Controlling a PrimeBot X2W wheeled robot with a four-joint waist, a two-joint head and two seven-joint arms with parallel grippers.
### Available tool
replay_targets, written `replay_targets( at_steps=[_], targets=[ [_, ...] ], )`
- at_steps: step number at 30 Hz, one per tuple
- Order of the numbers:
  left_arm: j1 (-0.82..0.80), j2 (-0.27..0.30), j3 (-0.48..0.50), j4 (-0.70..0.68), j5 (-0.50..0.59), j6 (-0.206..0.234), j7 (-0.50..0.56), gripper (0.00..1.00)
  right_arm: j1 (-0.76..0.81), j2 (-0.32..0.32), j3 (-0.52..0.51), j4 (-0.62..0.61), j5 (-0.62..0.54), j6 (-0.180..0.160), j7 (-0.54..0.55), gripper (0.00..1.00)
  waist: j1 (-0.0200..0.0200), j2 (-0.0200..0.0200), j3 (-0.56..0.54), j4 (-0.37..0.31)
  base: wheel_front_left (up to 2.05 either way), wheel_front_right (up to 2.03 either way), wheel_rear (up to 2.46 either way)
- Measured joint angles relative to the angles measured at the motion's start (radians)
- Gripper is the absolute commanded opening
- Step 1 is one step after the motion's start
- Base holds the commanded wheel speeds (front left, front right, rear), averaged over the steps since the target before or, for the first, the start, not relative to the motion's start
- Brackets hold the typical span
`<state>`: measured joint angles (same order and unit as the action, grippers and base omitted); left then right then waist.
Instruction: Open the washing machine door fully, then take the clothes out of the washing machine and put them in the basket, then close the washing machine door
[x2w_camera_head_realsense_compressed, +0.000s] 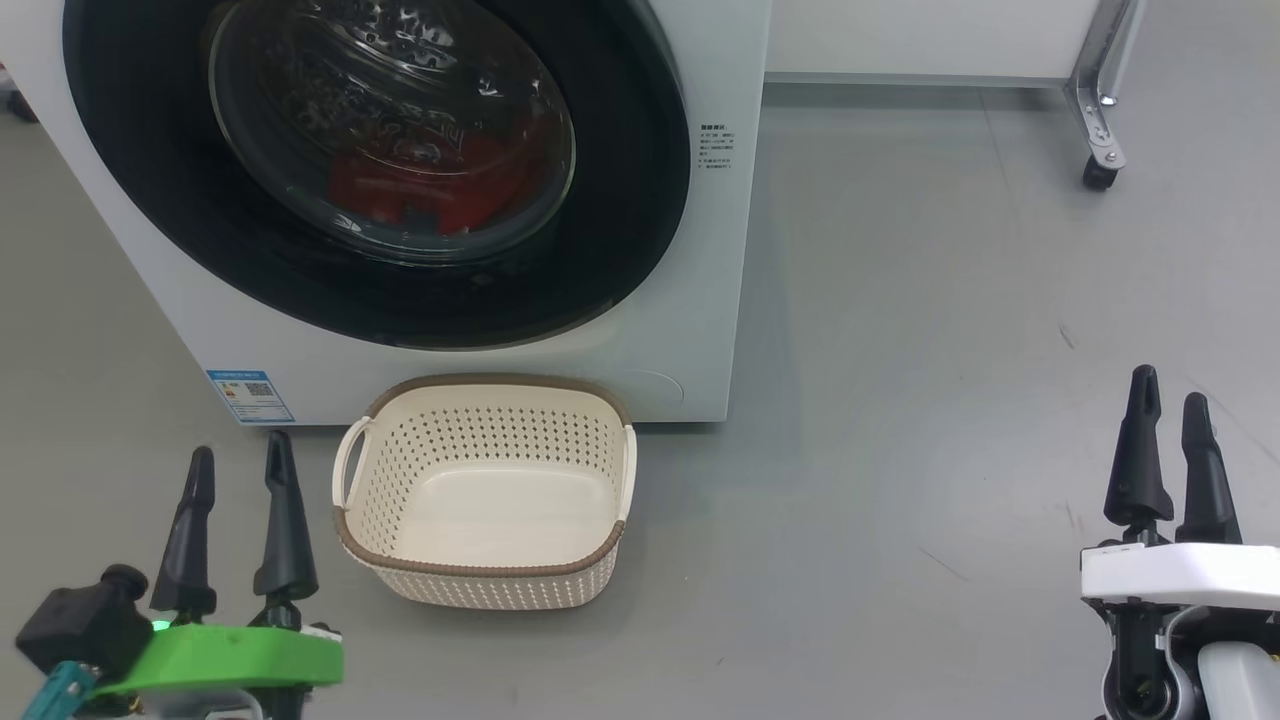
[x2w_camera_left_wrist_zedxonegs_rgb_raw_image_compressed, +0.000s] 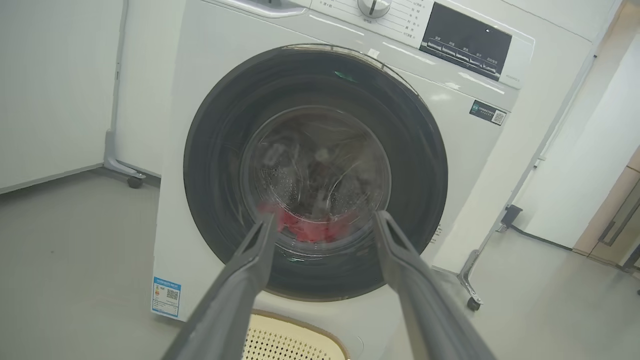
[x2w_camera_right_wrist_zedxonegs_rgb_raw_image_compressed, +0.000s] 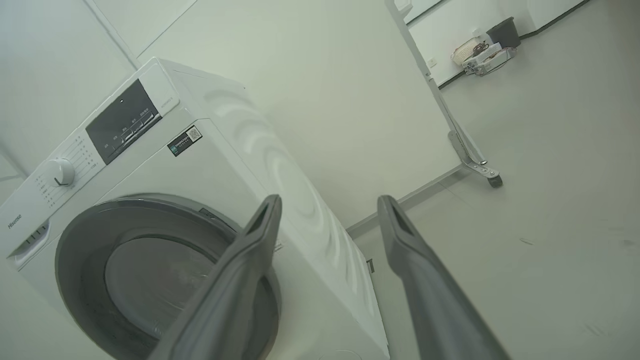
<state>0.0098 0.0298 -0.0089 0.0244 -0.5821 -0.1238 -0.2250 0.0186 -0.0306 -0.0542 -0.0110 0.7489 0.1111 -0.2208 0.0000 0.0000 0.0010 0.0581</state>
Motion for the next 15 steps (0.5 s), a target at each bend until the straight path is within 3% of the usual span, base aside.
replay_targets(
  at_steps=[8, 15],
  targets=[
    [0.0, 0.004, -0.052, -0.003, 0.179, 0.0, -0.024, 1.0, 0.003, -0.002, 0.032, 0.004, -0.146, -0.026, -0.028, 1.0, 0.0, 0.0, 0.0, 0.006, 0.0, 0.0, 0.0],
    [0.001, 0.005, -0.085, 0.034, 0.181, 0.014, -0.027, 1.0, 0.007, -0.003, 0.056, 0.048, -0.199, -0.046, -0.031, 1.0, 0.0, 0.0, -0.001, 0.004, 0.0, 0.0, 0.0]
  ],
)
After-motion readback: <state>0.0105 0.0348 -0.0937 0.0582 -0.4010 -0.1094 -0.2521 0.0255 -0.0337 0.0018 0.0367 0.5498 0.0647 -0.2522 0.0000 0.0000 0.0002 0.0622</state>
